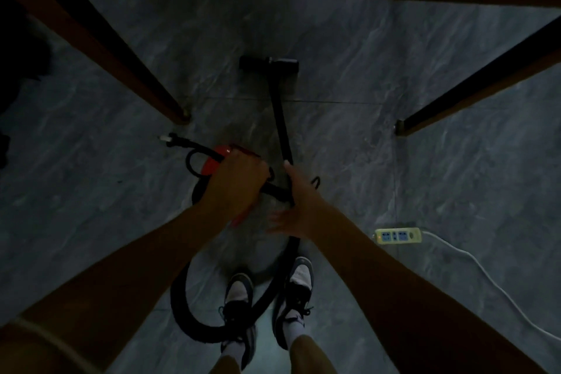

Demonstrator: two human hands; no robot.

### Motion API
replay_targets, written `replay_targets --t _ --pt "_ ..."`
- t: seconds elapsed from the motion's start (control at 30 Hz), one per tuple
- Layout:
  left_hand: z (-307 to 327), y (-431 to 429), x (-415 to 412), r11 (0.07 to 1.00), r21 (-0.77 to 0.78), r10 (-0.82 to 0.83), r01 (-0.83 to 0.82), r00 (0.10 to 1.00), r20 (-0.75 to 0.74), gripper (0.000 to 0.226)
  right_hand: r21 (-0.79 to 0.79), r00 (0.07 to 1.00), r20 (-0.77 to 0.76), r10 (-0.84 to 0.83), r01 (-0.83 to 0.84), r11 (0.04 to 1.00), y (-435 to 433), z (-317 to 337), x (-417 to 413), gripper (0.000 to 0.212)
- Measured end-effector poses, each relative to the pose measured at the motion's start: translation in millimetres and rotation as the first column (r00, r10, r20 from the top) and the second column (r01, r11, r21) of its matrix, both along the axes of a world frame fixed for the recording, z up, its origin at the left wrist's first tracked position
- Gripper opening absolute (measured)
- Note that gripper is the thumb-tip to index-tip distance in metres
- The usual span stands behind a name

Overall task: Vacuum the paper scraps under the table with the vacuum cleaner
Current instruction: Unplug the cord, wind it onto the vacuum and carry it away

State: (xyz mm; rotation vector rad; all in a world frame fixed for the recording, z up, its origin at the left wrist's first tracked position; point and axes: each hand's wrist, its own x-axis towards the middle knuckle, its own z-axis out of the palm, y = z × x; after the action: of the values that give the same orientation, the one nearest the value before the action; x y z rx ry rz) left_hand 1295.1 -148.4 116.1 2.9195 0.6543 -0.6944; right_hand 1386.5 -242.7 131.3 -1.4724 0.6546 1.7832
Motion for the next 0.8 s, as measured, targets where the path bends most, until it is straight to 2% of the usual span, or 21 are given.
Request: replay_targets --t 0.07,0.1,0.17,0.23,0.3,0.37,0.43,0.53,0.6,0.63,0.73,0.8 --pt "-10 -6 -4 0.991 0.043 -0.126 0.128 0.991 -0.048 0.034 0.01 0.994 -0.11 -0.023 0.024 1.0 9 -9 -9 0.06" --pt "-11 -8 -10 0.983 0.027 -0.178 0.181 0.98 -0.091 0.039 0.012 0.989 -0.139 -0.051 0.053 0.999 11 -14 -13 0.053" --pt "-12 -7 -18 0.969 -0.059 -0.242 0.239 0.968 -0.063 0.039 0.034 0.984 -0.164 -0.065 0.072 0.997 9 -26 -17 0.038" --pt "-16 -10 -23 0.934 -0.103 -0.337 0.343 0.939 0.077 0.039 0.055 0.991 -0.135 0.016 -0.009 0.998 8 -38 -19 0.031" --pt "-20 -14 -31 0.896 -0.057 -0.409 0.441 0.867 0.286 0.041 0.1 0.988 -0.117 0.099 -0.088 0.991 7 -48 -22 0.034" --pt "-32 -12 -42 0.897 -0.086 -0.345 0.434 0.808 0.478 0.037 0.165 0.985 -0.155 0.075 -0.049 0.985 6 -58 -28 0.044" --pt "-40 -11 -57 0.89 -0.13 -0.293 0.436 0.769 0.568 0.029 0.221 0.978 -0.203 0.041 0.006 0.975 5 -63 -40 0.047" --pt "-45 -10 -74 0.88 -0.137 -0.312 0.454 0.772 0.554 0.038 0.233 0.982 -0.184 -0.04 0.083 0.969 3 -67 -59 0.038" --pt "-53 -6 -88 0.904 -0.145 -0.278 0.402 0.812 0.513 0.041 0.198 0.988 -0.092 -0.123 0.139 0.97 6 -77 -72 0.035" --pt "-59 -3 -95 0.924 -0.151 -0.232 0.351 0.829 0.509 0.036 0.166 0.984 -0.026 -0.179 0.18 0.969 7 -82 -78 0.033" --pt "-72 12 -114 0.966 -0.183 -0.088 0.183 0.896 0.434 0.019 0.067 0.911 0.175 -0.373 0.367 0.928 12 -98 -85 0.03" --pt "-82 19 -120 0.97 -0.187 -0.083 0.155 0.934 0.347 0.036 0.07 0.857 0.21 -0.47 0.467 0.882 15 -101 -86 0.035"
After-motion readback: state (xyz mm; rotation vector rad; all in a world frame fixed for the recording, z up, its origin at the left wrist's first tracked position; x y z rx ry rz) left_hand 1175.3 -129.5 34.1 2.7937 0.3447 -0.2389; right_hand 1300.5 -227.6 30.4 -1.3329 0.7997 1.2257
